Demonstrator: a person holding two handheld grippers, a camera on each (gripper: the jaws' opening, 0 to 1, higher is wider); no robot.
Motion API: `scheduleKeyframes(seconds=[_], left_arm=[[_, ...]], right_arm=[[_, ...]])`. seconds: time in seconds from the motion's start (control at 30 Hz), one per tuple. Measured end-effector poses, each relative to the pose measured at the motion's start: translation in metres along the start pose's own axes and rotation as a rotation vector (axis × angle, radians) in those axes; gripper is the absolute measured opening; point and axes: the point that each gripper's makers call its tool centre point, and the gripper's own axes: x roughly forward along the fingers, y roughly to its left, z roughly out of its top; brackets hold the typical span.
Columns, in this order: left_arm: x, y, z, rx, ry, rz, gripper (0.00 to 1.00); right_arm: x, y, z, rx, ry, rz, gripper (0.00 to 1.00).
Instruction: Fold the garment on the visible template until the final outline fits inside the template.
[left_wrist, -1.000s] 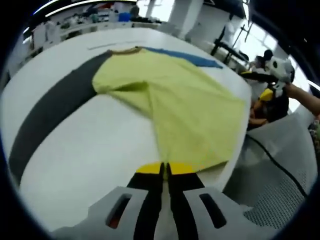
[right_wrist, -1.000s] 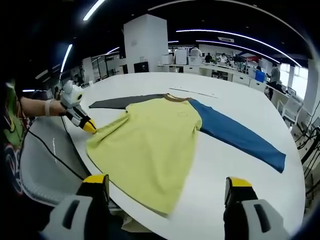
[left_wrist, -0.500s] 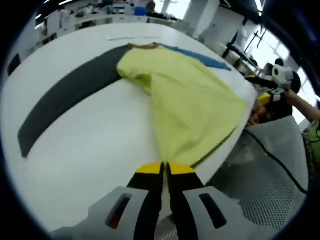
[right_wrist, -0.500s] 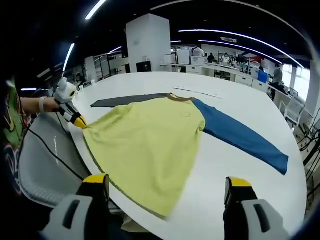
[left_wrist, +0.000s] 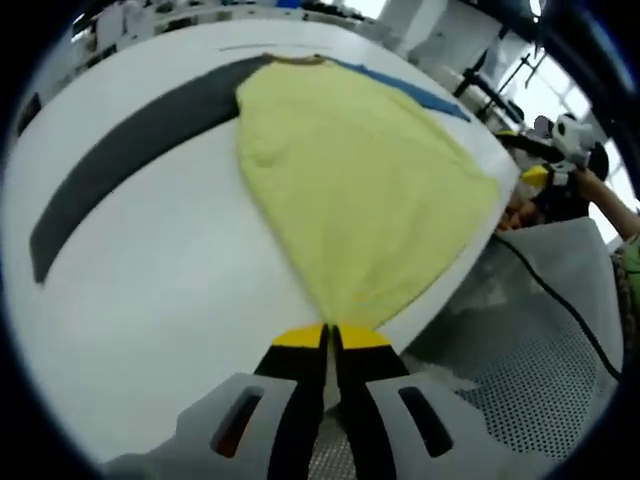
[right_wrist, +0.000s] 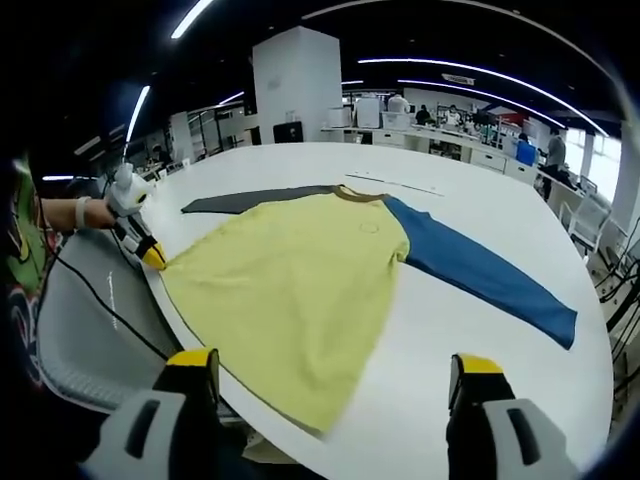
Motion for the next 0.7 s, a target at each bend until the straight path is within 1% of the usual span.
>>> scheduleKeyframes(seconds=[0.1,0.23,0.33,0.43,0.53,0.57,0.6,0.63,0.67,0.7], left_arm=[[0.0,0.0,0.0,-0.001,-0.003,0.0,0.0],[0.0,0.0,0.0,0.032,-0.006,0.001,0.01],[-0.001,-0.003,-0.001,0.063,0.0,-0.018,0.05],[-0.004,-0.005,0.0,0.05,-0.02,-0.036,0.17],[-0.009,-0.002,0.005,0.059,-0.049,-0.019,0.36],[-0.011,0.0,0.007,0.071,-0.058,-0.01,0.41],[-0.011,0.001,0.008,0.081,-0.064,-0.007,0.43],[-0.014,0.003,0.013,0.093,-0.092,-0.004,0.46],[-0.016,0.002,0.015,0.087,-0.102,-0.007,0.51],[-0.017,0.002,0.02,0.094,-0.126,-0.008,0.56]], right_arm=[[-0.001,0.0,-0.002,0.007,0.001,-0.003,0.96],[-0.001,0.001,-0.004,0.007,0.006,-0.002,0.96],[-0.001,0.001,-0.004,0.011,0.006,-0.001,0.96],[-0.001,0.0,-0.005,0.012,0.007,-0.002,0.96],[-0.001,-0.001,-0.005,0.013,0.006,-0.003,0.97],[-0.001,-0.001,-0.005,0.013,0.006,-0.003,0.97],[-0.001,-0.001,-0.005,0.014,0.006,-0.003,0.97],[-0.001,-0.002,-0.005,0.014,0.007,-0.002,0.97],[-0.001,-0.002,-0.005,0.014,0.006,-0.003,0.97],[0.0,-0.002,-0.005,0.016,0.005,-0.003,0.98]])
